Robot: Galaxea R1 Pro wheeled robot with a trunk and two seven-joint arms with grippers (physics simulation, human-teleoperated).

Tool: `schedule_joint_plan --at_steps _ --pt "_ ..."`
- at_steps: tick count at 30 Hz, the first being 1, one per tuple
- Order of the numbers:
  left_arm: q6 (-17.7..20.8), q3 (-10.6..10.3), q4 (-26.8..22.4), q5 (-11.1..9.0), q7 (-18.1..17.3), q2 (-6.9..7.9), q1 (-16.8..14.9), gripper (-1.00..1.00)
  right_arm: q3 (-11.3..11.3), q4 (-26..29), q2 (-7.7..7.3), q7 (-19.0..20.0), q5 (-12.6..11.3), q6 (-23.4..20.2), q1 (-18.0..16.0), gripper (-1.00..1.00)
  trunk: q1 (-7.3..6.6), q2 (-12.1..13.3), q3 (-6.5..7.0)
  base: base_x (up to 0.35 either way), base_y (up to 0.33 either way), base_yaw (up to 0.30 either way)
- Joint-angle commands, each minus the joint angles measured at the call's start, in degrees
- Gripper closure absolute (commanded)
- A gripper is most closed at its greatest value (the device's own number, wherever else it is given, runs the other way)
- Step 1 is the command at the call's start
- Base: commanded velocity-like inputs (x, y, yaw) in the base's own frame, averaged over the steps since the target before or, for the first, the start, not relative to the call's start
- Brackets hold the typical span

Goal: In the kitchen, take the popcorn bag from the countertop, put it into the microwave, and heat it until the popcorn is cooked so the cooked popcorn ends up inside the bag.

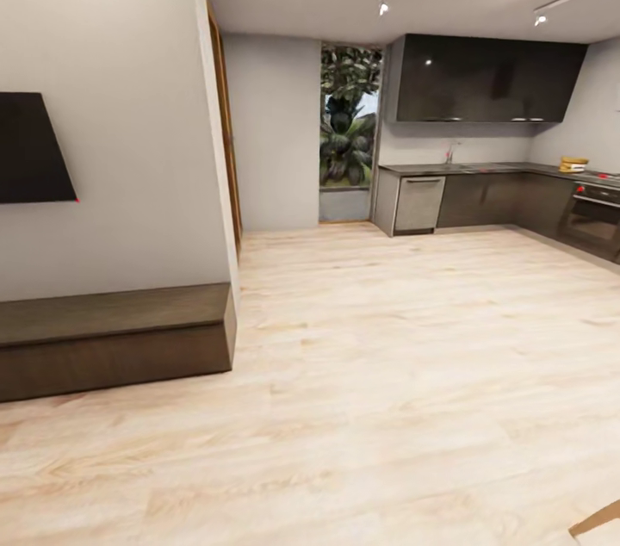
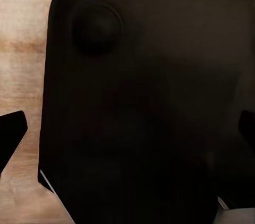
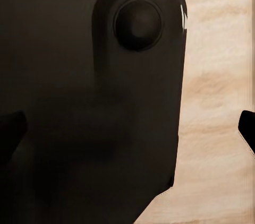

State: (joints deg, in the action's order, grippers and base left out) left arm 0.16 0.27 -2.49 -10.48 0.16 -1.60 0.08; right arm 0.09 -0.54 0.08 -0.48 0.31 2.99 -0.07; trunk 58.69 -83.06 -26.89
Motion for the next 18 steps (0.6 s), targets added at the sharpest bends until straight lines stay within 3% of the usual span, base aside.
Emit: schedule_joint_plan --at_steps 1,18 --pt "0.0 0.0 -0.1 -0.4 0.0 0.00 0.0 -1.00 0.0 -0.1 0.01 0.0 0.0 0.3 0.0 -1.00 0.03 0.0 -0.04 0.326 0.000 0.000" --pt "-0.2 0.0 -0.1 -0.4 0.0 0.02 0.0 -1.00 0.0 -0.1 0.08 -0.1 0.0 0.2 0.0 -1.00 0.03 0.0 -0.04 0.326 0.000 0.000"
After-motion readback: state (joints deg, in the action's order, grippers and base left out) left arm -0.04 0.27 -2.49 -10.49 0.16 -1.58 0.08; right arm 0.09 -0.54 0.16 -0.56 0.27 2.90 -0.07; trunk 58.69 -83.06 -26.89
